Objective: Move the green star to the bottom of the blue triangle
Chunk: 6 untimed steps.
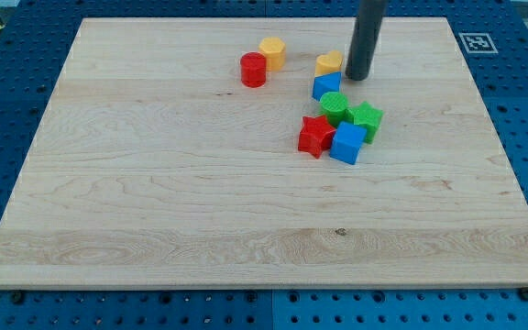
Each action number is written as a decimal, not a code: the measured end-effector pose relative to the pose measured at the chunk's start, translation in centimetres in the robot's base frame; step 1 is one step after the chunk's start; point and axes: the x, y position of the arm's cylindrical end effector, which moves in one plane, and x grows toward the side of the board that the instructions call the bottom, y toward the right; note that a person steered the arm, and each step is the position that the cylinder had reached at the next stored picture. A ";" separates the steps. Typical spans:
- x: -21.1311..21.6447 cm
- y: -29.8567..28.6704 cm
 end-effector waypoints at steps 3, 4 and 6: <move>9.5 4.6; 11.7 2.8; 11.5 -7.1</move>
